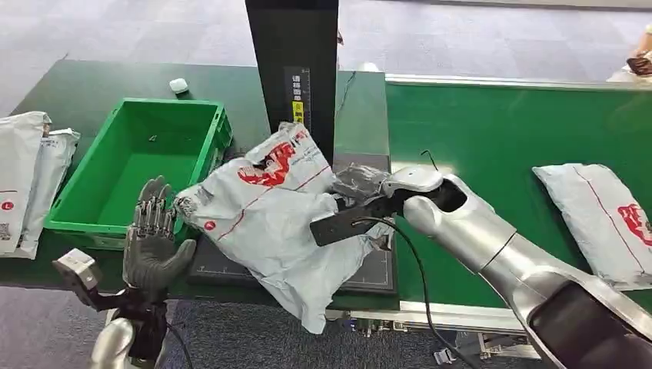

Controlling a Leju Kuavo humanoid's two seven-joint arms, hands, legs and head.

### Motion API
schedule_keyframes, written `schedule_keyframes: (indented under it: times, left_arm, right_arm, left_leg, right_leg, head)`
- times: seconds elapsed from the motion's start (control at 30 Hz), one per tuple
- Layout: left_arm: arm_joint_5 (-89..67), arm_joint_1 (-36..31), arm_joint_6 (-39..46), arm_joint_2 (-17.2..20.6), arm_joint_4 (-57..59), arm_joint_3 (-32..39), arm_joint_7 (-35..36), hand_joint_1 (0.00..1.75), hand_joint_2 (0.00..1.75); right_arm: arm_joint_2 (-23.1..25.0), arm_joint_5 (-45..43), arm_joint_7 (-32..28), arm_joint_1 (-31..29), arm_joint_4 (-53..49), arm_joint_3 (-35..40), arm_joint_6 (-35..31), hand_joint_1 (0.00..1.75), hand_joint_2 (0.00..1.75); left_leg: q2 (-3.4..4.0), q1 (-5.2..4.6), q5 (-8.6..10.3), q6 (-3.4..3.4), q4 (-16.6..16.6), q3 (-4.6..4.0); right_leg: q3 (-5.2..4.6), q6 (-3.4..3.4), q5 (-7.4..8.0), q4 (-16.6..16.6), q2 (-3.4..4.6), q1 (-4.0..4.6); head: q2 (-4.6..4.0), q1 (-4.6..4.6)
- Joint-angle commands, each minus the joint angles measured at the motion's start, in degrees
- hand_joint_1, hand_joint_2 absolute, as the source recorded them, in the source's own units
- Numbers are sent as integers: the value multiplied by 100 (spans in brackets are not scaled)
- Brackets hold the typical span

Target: Moved the parcel from conveyor to table for the left to box.

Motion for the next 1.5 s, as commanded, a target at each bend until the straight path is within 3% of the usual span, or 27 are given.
schedule_keyframes:
  times: [0.03,0.13,0.63,0.83,0.87,1.0,1.03,1.1,1.5]
  left_arm:
    - [-21,-190,147,66,161,-124,142,0,175]
    - [-21,-182,146,71,157,-122,142,0,175]
    - [-22,-180,148,60,162,-115,143,0,175]
    - [-79,-166,127,70,188,-156,123,0,175]
    - [-84,-138,112,92,155,-165,109,0,175]
    - [-66,-37,57,160,54,-160,20,0,175]
    - [-56,-64,20,176,95,-176,-26,0,175]
    - [-39,-97,1,193,194,-194,-103,0,175]
    - [-27,70,-12,229,156,-172,-186,0,175]
  right_arm:
    - [-23,356,518,-310,1188,1122,-172,175,175]
    - [-12,362,519,-318,1182,1120,-180,175,175]
    - [-15,402,578,-310,1192,1119,-177,175,175]
    - [-11,409,309,205,1245,551,-911,175,175]
    - [-14,476,241,303,1186,418,-1244,0,175]
    - [-59,512,-111,618,721,-253,-2204,0,175]
    - [-38,396,-540,829,389,-737,-2771,0,175]
    - [14,388,-678,1014,-24,-1208,-3066,0,175]
    - [300,-25,-1096,1364,-294,-2018,-3188,0,175]
  left_leg:
    - [5,-1,-6,0,-8,25]
    - [10,1,-10,0,-16,49]
    - [3,0,-1,1,-1,13]
    - [0,2,-3,0,-14,42]
    - [-3,4,-1,0,-8,29]
    - [6,3,-4,-1,-7,29]
    - [5,1,-4,-1,-4,24]
    - [12,2,-4,-2,-3,20]
    - [29,0,-10,-1,-9,34]
  right_leg:
    - [25,-4,-5,-9,2,0]
    - [51,-8,-8,-20,4,3]
    - [14,2,1,-5,1,-1]
    - [46,-2,-1,-22,-4,3]
    - [34,1,1,-17,-6,4]
    - [31,0,1,-15,3,3]
    - [25,0,0,-10,3,1]
    - [19,0,2,-9,14,2]
    - [30,-1,-1,-14,29,2]
  head:
    - [0,-2]
    - [0,-4]
    - [0,-2]
    - [0,-4]
    - [0,-2]
    - [0,-2]
    - [0,0]
    - [0,-4]
    - [0,-2]
